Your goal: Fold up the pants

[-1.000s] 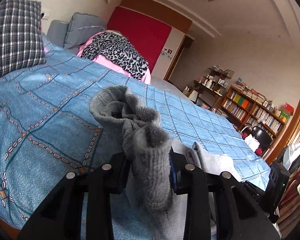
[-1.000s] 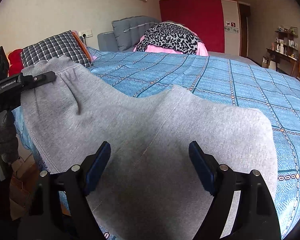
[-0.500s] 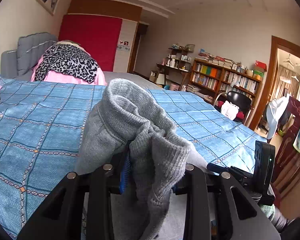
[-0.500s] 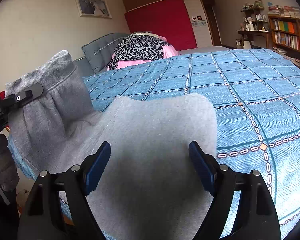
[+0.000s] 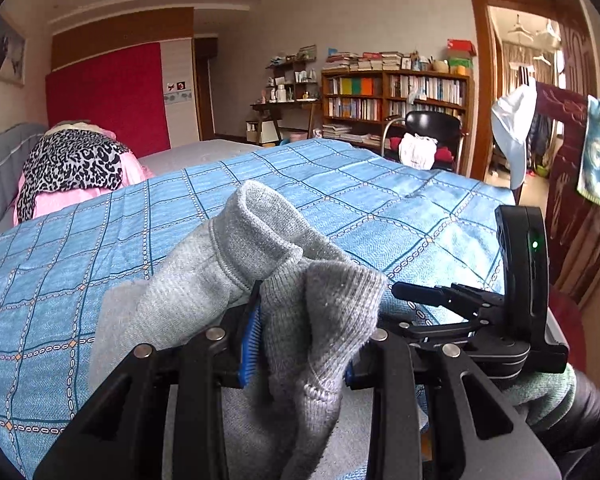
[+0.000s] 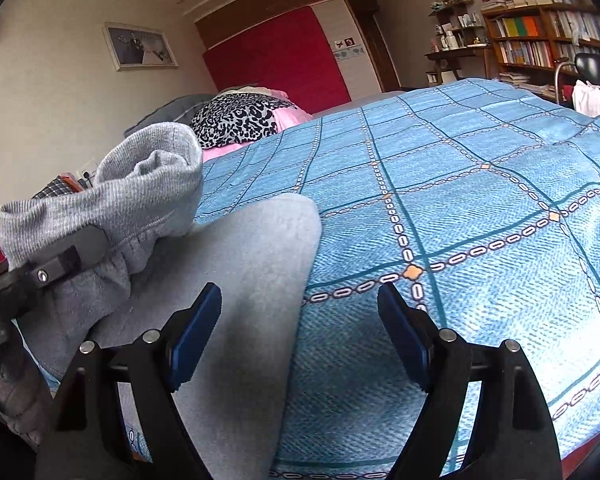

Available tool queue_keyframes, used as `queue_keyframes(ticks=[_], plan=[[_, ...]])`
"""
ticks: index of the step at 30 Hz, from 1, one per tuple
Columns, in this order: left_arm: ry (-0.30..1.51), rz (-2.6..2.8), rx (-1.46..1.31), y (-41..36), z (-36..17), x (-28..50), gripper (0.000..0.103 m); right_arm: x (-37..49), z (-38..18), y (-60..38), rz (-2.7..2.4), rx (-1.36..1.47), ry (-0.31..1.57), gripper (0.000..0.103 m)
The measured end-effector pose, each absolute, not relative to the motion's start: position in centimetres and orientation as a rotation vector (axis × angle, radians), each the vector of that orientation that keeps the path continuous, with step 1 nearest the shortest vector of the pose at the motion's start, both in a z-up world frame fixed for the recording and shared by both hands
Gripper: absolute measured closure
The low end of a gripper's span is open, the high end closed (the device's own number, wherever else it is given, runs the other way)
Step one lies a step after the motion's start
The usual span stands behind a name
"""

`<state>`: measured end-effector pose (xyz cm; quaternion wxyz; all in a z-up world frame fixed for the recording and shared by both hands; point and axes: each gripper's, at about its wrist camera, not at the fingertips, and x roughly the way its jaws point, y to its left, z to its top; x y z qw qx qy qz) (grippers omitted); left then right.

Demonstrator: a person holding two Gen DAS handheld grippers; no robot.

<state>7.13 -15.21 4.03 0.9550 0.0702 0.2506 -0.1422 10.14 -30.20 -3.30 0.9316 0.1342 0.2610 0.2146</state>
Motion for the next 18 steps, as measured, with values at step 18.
queue_keyframes(ticks=[18], plan=[[0.628,-0.471,0.195,-19.2,-2.0,6.7,0.046,10.2,-4.0,-33.1,0.350,0.322,0.533,0.021]])
